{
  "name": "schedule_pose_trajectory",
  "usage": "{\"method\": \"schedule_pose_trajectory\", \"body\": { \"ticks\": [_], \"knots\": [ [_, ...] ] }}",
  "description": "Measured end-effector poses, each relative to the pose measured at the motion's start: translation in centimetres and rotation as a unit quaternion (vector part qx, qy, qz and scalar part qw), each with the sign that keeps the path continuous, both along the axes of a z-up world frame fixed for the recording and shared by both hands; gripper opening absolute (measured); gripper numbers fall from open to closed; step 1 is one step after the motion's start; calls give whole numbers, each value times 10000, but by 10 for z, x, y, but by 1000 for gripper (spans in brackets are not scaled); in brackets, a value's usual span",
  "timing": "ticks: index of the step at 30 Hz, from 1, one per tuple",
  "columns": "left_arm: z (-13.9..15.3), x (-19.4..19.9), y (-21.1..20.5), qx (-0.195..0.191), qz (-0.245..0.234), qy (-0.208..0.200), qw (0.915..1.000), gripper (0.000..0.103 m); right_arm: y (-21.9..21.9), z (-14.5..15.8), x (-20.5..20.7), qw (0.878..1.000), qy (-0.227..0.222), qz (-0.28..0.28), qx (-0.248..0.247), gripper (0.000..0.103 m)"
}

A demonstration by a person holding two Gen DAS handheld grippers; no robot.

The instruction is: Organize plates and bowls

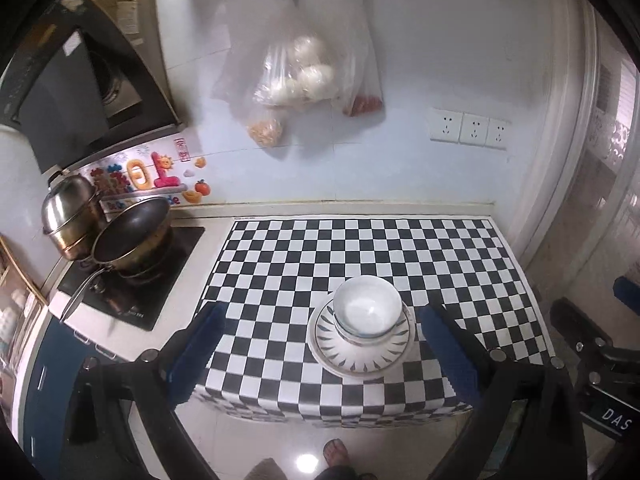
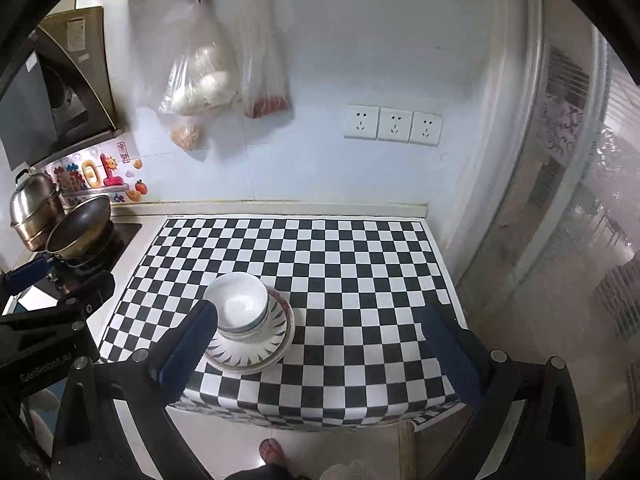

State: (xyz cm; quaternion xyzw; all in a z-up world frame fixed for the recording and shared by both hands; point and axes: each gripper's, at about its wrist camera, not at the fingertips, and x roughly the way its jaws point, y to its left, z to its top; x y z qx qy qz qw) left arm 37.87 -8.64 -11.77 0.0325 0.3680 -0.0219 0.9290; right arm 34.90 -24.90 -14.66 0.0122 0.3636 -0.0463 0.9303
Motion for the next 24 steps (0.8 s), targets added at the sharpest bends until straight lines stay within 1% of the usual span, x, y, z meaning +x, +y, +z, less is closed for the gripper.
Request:
{"method": "schedule_pose_trajectory", "body": {
  "ticks": [6, 13, 18, 19, 22, 24],
  "knots": [
    [26, -36, 9, 41, 73, -287, 9996, 100, 5, 29, -41, 9995, -307, -79, -39, 103],
    [56, -79, 32, 18, 55, -626, 9980, 100, 21, 62, -90, 9978, -616, -166, -173, 103],
    [64, -108, 58, 104, 0, -701, 9975, 101, 40, 78, -128, 9964, -740, -357, -209, 103],
    [65, -115, 63, 136, -1, -705, 9974, 103, 44, 79, -133, 9963, -743, -384, -204, 103],
    [64, -133, 78, 199, 10, -739, 9971, 103, 59, 81, -156, 9959, -757, -453, -178, 103],
    [64, -145, 89, 163, -25, -733, 9972, 103, 71, 81, -173, 9956, -767, -491, -215, 103]
  ]
}}
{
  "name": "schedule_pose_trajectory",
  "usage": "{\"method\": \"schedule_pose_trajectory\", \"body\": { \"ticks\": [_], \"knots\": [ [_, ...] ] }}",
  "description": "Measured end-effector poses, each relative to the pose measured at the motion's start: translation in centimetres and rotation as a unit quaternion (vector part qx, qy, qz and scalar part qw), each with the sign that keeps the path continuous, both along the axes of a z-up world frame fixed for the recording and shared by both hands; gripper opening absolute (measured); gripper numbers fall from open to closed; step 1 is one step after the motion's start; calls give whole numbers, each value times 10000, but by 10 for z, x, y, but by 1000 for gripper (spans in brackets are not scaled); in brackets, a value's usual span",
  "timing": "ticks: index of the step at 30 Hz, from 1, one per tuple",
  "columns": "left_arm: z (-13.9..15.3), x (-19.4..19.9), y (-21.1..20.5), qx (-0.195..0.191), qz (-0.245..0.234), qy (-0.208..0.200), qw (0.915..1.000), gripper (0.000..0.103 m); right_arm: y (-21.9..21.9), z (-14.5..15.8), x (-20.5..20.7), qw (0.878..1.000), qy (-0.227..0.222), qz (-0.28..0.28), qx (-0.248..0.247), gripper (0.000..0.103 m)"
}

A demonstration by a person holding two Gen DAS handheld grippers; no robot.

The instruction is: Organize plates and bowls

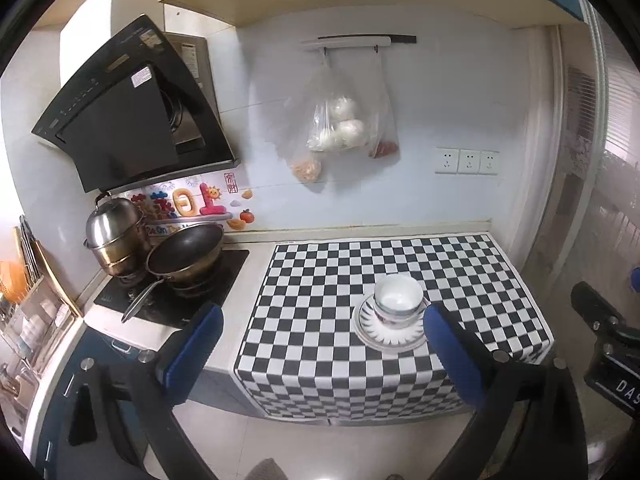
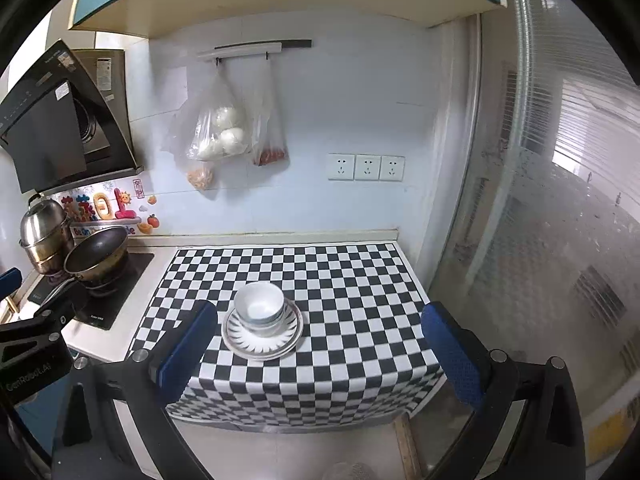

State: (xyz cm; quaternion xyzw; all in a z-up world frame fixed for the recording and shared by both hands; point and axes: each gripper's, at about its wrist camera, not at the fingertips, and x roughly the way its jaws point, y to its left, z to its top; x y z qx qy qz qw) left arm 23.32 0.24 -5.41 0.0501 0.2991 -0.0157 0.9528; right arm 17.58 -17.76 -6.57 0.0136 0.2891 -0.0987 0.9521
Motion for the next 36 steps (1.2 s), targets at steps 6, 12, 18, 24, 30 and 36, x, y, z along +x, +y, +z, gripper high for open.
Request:
{"method": "schedule_pose_trajectory", "body": {
  "ticks": [6, 12, 18, 24, 30, 36],
  "knots": [
    [-1, -38, 28, -43, -102, 33, 9999, 103, 34, -3, -48, 9999, 81, -58, -25, 103],
    [0, -70, 49, -24, -156, 2, 9999, 103, 59, 0, -91, 9999, 36, -133, 0, 103],
    [2, -88, 58, -126, -203, 44, 9997, 103, 73, 3, -121, 9999, -22, -106, -10, 103],
    [5, -97, 59, -223, -214, -4, 9995, 103, 70, 8, -134, 9999, -41, -147, -2, 103],
    [6, -100, 57, -225, -271, -23, 9994, 103, 64, 15, -137, 9996, -59, -254, -59, 103],
    [9, -103, 62, -258, -202, -78, 9994, 103, 63, 17, -137, 9996, -45, -255, -97, 103]
  ]
}}
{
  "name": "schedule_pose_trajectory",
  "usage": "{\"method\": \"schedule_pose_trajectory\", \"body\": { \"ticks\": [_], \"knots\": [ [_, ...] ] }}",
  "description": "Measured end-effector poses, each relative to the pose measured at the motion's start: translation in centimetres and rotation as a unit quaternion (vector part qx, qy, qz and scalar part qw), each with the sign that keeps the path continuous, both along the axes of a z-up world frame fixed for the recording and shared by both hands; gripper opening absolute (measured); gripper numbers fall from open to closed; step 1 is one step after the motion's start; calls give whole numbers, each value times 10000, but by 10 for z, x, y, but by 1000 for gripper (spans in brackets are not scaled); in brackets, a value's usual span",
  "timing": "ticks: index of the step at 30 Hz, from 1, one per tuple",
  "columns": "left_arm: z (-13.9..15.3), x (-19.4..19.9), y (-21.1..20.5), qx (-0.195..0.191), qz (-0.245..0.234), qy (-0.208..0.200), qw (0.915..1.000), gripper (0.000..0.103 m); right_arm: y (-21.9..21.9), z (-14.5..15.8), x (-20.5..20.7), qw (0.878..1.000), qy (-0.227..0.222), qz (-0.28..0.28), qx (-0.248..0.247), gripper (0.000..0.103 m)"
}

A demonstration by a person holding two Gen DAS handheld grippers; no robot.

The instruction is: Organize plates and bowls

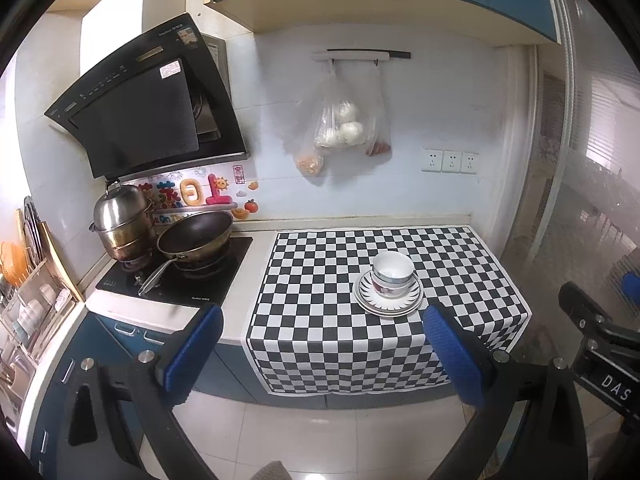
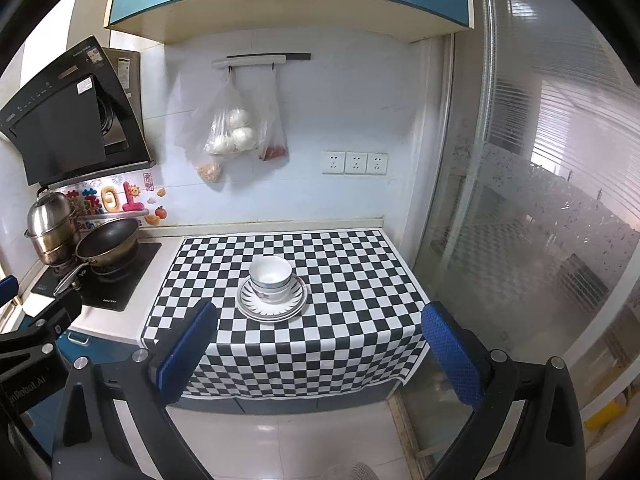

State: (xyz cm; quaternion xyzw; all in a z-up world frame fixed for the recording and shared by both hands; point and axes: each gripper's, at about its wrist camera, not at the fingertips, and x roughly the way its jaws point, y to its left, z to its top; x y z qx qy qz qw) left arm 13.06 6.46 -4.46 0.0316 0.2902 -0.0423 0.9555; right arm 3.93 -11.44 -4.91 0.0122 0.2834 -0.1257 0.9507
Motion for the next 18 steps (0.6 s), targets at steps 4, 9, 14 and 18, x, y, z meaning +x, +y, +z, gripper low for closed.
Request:
{"method": "schedule_pose_trajectory", "body": {
  "ticks": [4, 9, 14, 18],
  "knots": [
    [2, -1, 1, -4, 59, -51, 10000, 103, 0, 0, 1, 10000, 29, 33, -11, 103],
    [3, -4, 0, 0, 70, -76, 9999, 103, -3, 1, 0, 10000, 8, 45, 12, 103],
    [2, -5, -3, 20, 69, -71, 9999, 103, -6, 1, 0, 10000, 8, 53, 16, 103],
    [2, -5, -4, 38, 67, -75, 9999, 103, -7, 1, -1, 10000, 6, 47, 35, 103]
  ]
}}
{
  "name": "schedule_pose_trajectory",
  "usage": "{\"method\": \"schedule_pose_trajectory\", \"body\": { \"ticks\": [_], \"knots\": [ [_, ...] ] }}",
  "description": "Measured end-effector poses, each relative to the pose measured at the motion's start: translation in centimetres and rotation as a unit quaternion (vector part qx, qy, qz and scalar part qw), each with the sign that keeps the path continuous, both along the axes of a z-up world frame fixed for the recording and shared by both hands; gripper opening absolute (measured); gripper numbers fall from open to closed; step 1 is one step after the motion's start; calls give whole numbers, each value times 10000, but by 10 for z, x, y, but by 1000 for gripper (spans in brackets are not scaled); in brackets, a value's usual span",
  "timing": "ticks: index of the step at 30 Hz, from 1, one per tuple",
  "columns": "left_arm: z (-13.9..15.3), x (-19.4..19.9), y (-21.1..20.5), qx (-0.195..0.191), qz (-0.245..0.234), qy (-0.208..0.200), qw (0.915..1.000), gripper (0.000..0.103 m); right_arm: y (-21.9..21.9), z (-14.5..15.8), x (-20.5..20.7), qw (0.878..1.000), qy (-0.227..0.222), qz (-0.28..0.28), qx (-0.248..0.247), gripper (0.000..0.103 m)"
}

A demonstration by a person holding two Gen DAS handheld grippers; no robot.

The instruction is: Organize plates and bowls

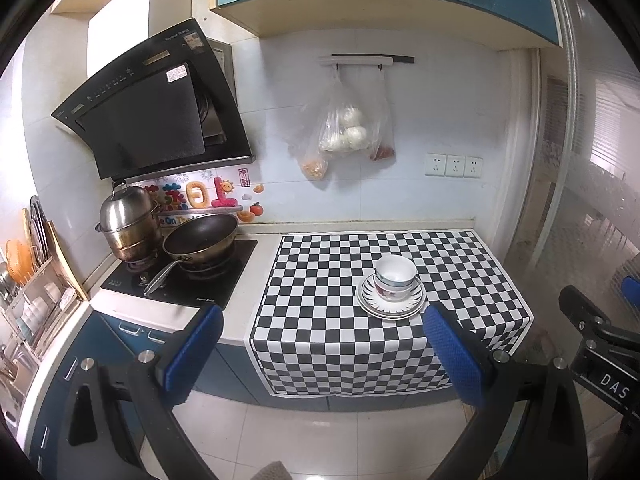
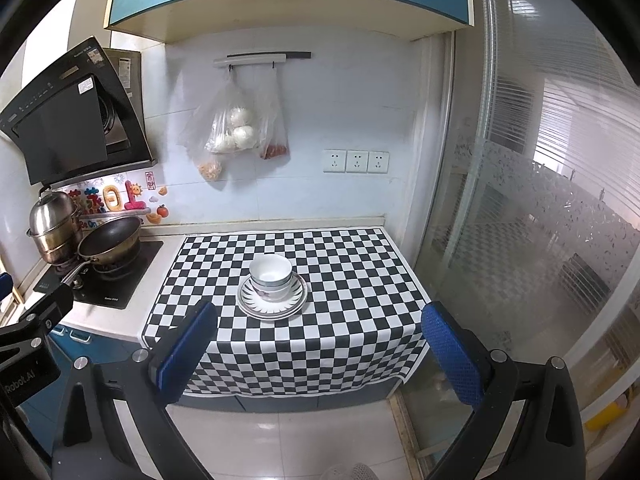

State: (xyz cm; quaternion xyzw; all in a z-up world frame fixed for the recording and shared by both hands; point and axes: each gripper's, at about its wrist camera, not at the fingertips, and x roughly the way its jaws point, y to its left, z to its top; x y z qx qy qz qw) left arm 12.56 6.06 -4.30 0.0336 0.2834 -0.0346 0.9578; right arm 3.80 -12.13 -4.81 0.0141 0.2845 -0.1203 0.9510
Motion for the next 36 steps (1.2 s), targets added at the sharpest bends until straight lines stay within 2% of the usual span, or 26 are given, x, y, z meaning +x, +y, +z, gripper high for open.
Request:
{"method": "schedule_pose_trajectory", "body": {
  "ticks": [36],
  "knots": [
    [2, -12, -22, 178, 232, 50, 9996, 103, -10, -1, -9, 9999, 16, 89, 56, 103]
  ]
}}
